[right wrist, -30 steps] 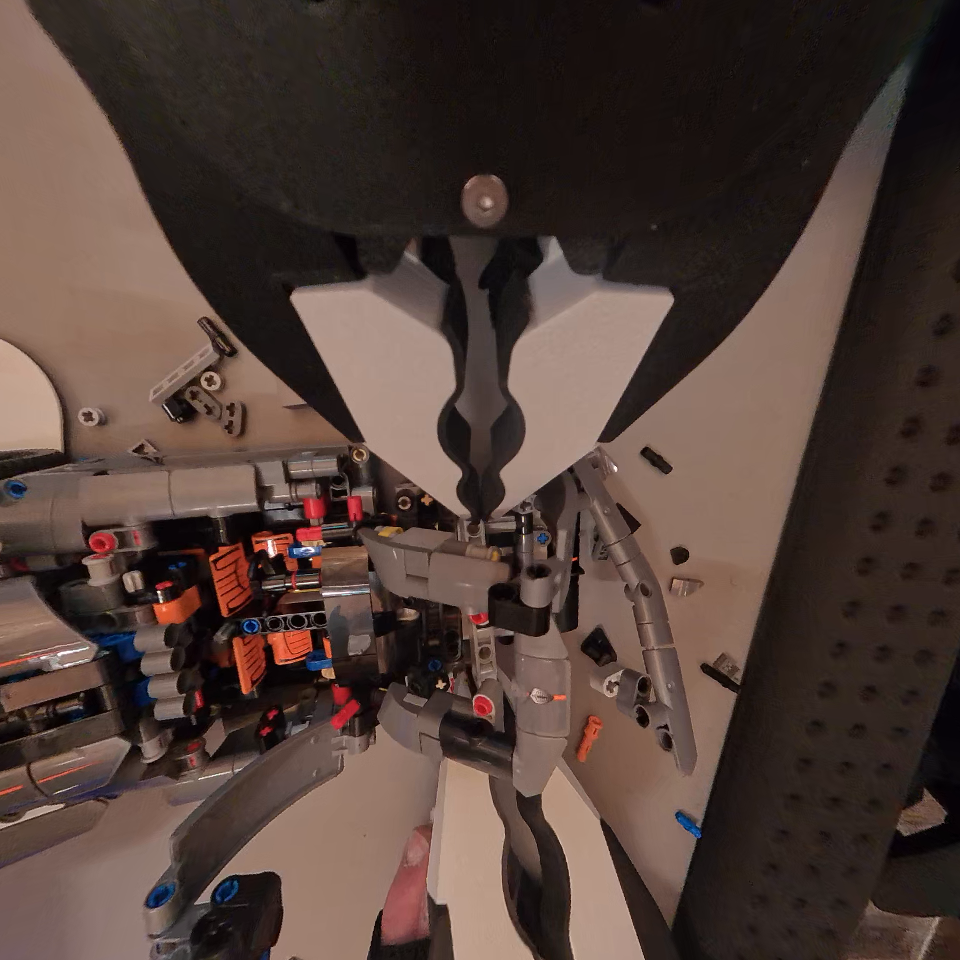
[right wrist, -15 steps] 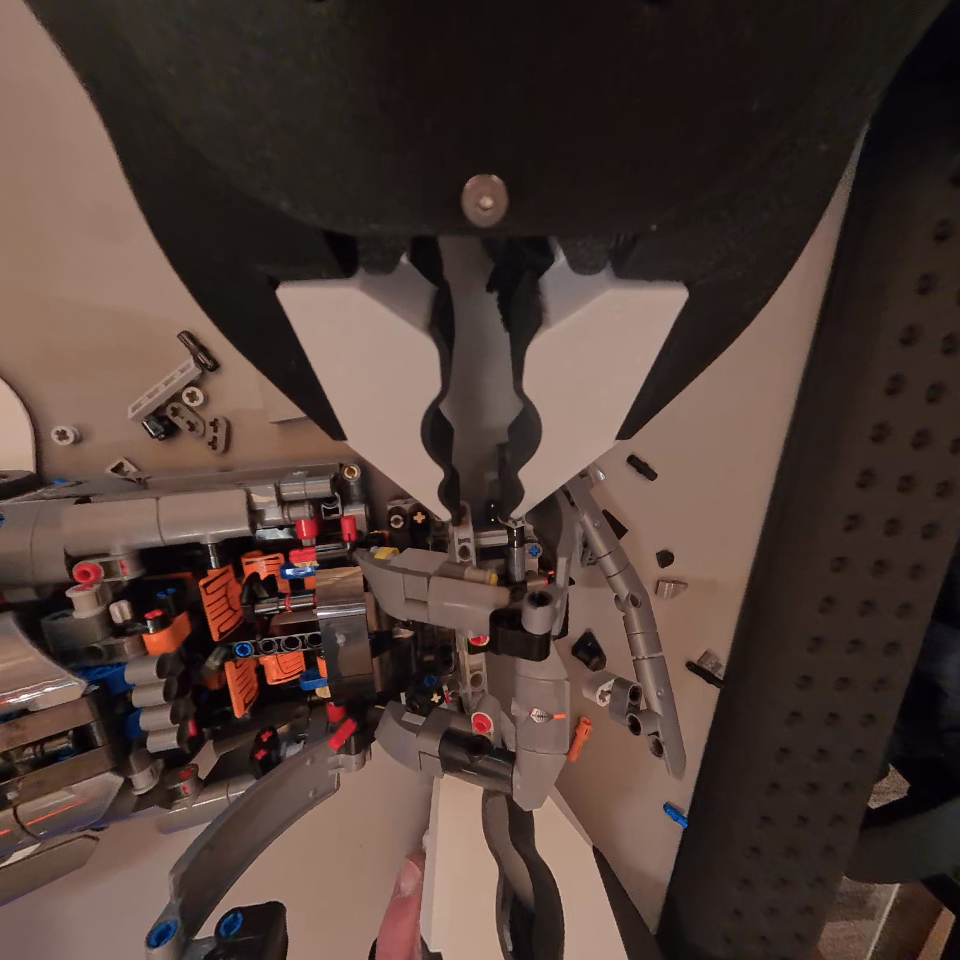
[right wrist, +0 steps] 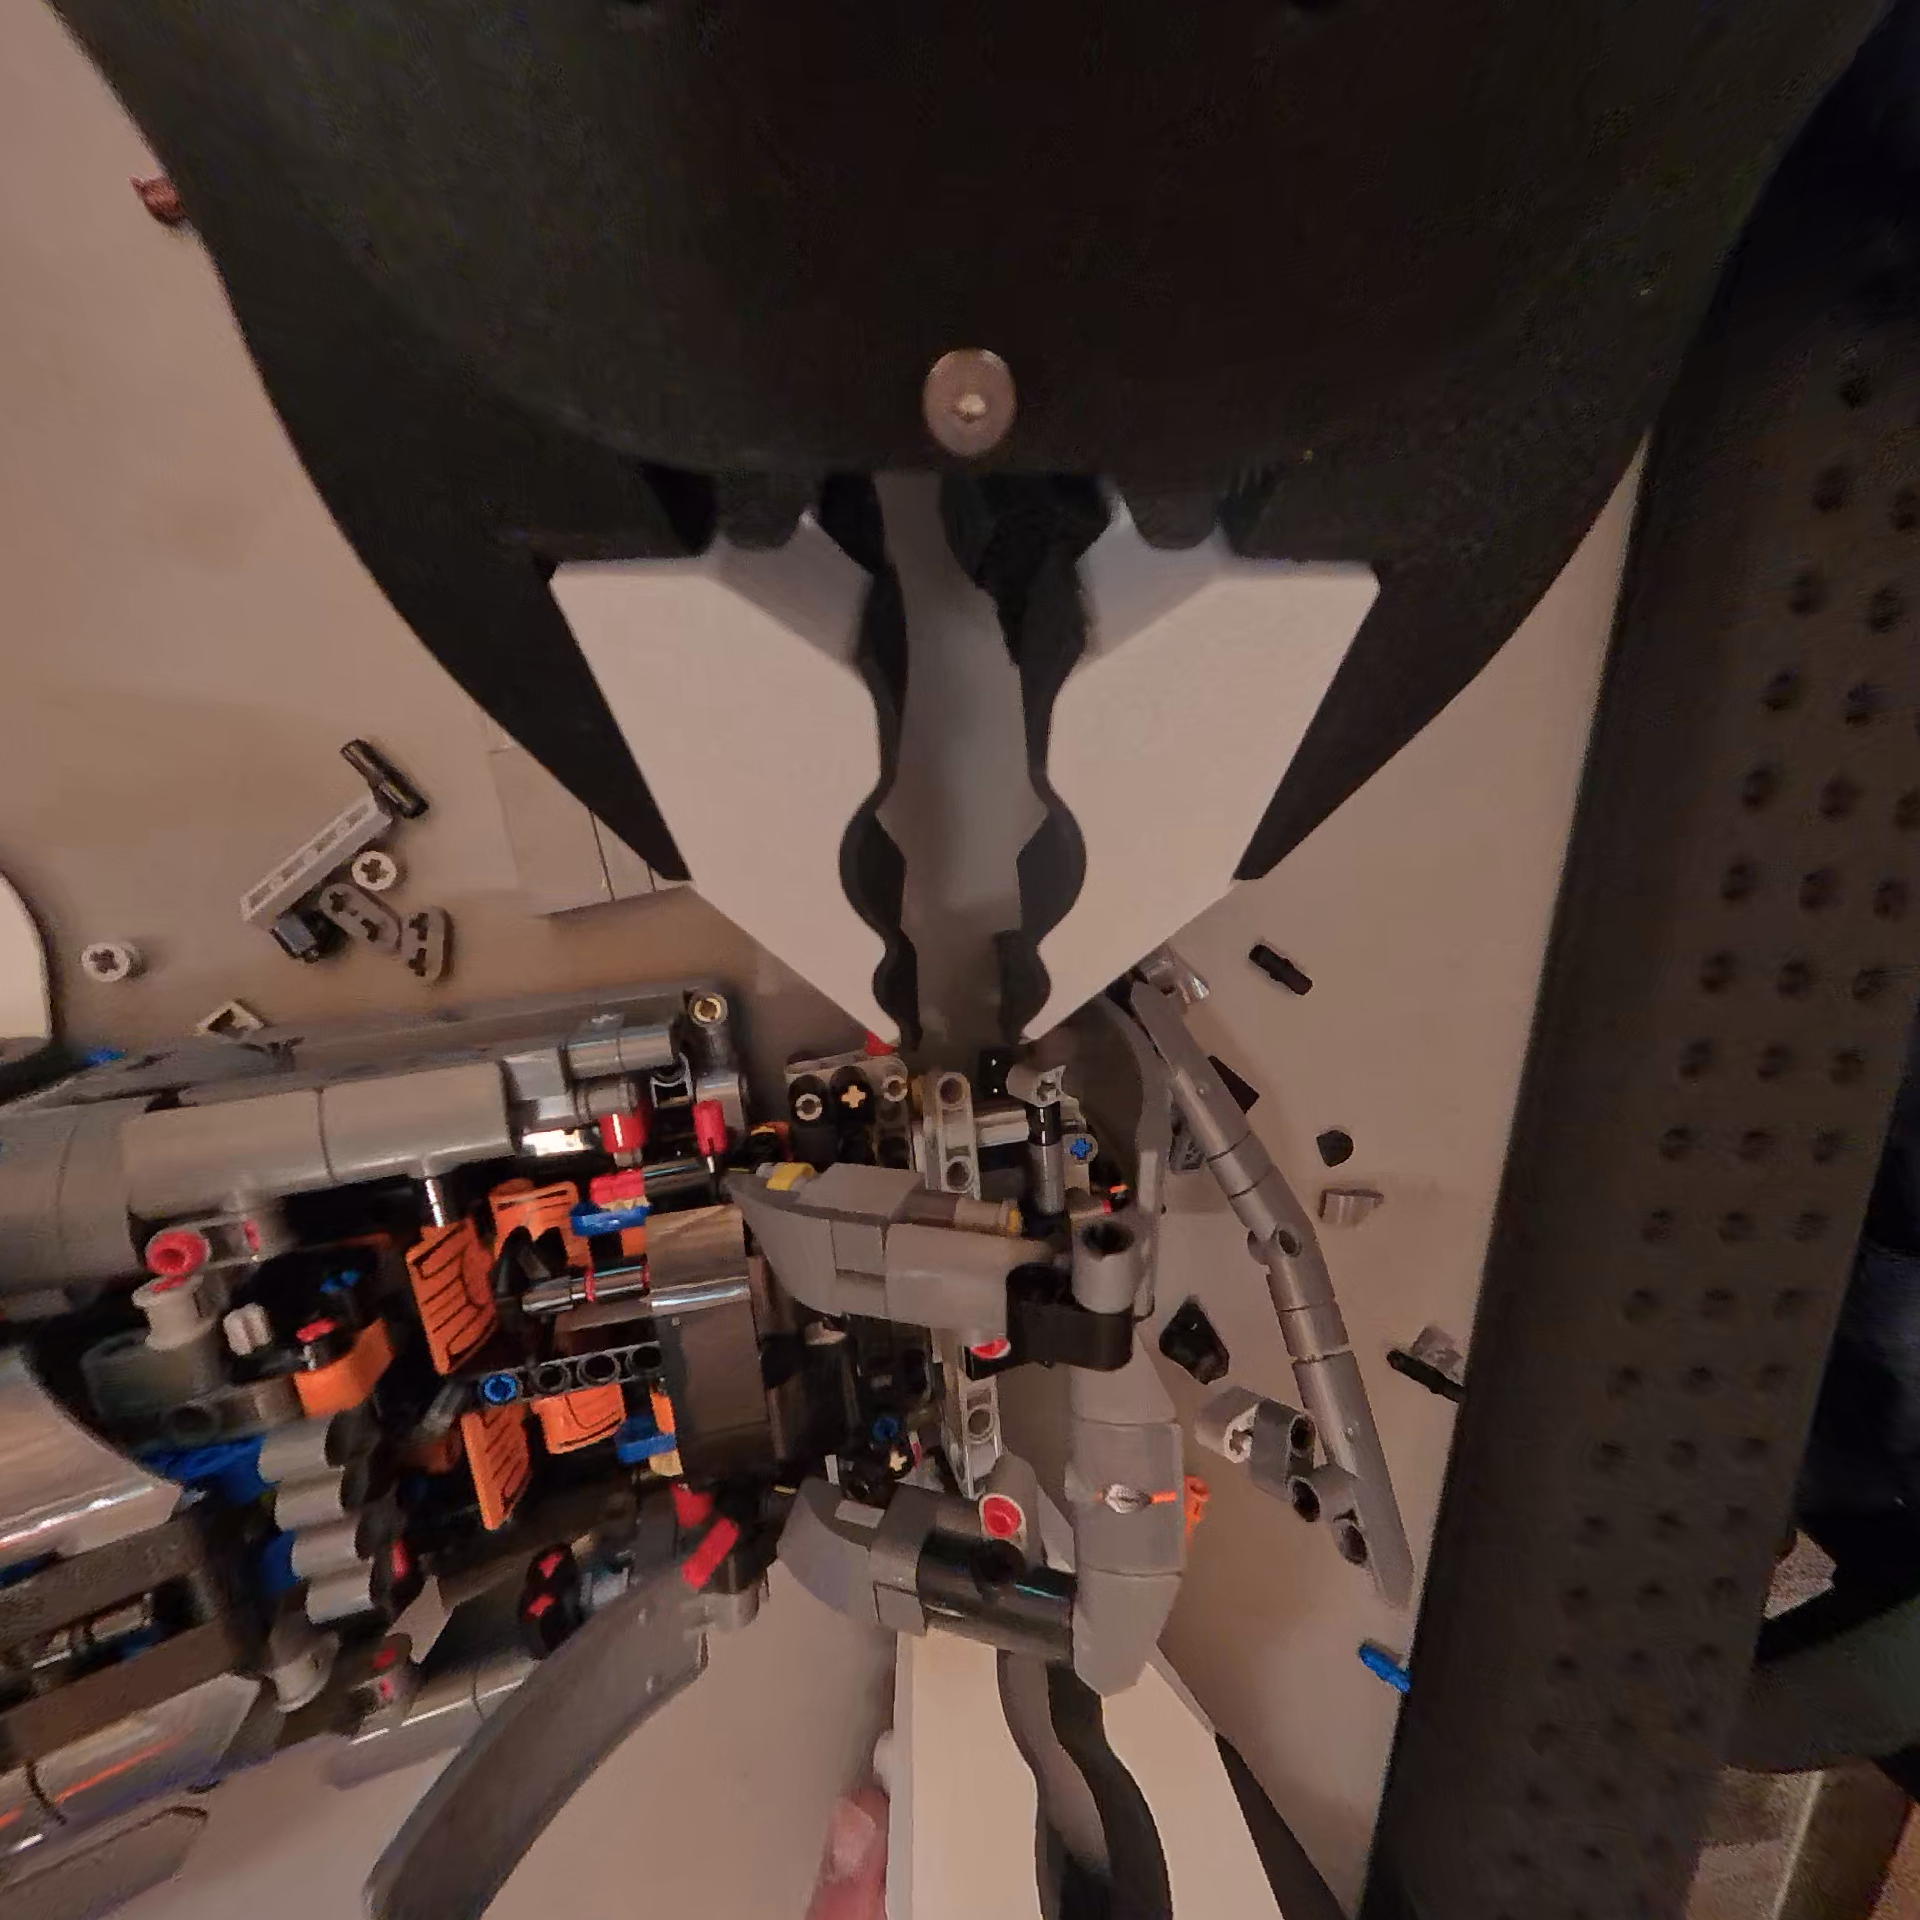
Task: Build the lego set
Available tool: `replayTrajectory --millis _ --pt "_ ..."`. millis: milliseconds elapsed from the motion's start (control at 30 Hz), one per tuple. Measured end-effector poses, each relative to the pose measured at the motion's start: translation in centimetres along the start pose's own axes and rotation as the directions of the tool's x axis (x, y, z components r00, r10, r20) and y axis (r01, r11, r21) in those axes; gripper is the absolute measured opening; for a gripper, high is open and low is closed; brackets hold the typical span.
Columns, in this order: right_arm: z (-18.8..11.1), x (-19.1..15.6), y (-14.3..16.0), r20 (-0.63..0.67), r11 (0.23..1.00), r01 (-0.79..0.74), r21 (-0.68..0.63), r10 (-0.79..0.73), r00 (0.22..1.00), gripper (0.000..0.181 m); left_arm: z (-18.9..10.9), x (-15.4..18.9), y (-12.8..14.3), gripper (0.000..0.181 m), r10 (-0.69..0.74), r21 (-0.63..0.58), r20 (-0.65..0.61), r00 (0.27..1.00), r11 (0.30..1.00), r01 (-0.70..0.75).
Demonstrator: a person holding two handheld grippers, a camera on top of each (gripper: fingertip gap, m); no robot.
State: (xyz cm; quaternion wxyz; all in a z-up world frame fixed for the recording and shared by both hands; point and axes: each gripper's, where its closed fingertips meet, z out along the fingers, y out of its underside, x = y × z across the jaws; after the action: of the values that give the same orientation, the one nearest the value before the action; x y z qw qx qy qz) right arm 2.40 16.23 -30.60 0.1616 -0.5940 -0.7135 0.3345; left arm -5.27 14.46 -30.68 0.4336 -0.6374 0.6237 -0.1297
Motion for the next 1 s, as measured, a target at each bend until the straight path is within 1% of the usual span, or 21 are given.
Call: replayTrajectory --millis 133,333,467,533,633,800,867,1000 --pt "0.2 0.1 -0.1 -0.004 1.000 0.006 0.013 -0.006 1.000 0.013 0.1 0.1 0.0 0.004 0.011 -0.004 -0.002 1.000 1.000 -0.011" --pt "0.7 0.0 -0.3 0.043 0.998 -0.040 0.039 0.038 0.998 0.008 0.1 0.2 0.0 0.004 0.001 0.001 -0.002 1.000 1.000 -0.001" --pt "1.0 0.0 -0.4 0.058 0.999 -0.035 0.042 0.032 0.998 0.005 0.1 0.2 0.0 0.004 -0.006 0.005 -0.007 1.000 1.000 0.006" --pt "0.8 0.0 -0.5 0.048 0.999 -0.015 0.051 0.013 0.999 0.005 0.2 0.1 0.0 0.004 -0.007 0.005 -0.003 1.000 1.000 0.007" --pt "0.5 0.0 -0.8 0.054 0.997 -0.026 0.071 0.022 0.998 0.005 0.2 0.1 0.0 0.004 0.002 0.002 0.004 1.000 1.000 -0.002" --pt "-0.8 0.2 -1.9 0.033 0.991 -0.025 0.130 0.021 0.999 0.005 0.2 -0.1 -0.1 0.004 0.005 0.000 0.023 1.000 1.000 -0.005" --pt "-0.8 0.6 -1.7 0.011 0.993 -0.029 0.118 0.028 1.000 0.004 0.3 0.1 -0.3 0.004 0.001 -0.001 0.011 1.000 1.000 -0.001" --pt "-0.2 1.0 -1.0 0.001 0.996 -0.048 0.081 0.048 0.999 0.004 0.4 -0.3 -0.2 0.004 -0.013 -0.024 0.031 0.999 1.000 0.014"
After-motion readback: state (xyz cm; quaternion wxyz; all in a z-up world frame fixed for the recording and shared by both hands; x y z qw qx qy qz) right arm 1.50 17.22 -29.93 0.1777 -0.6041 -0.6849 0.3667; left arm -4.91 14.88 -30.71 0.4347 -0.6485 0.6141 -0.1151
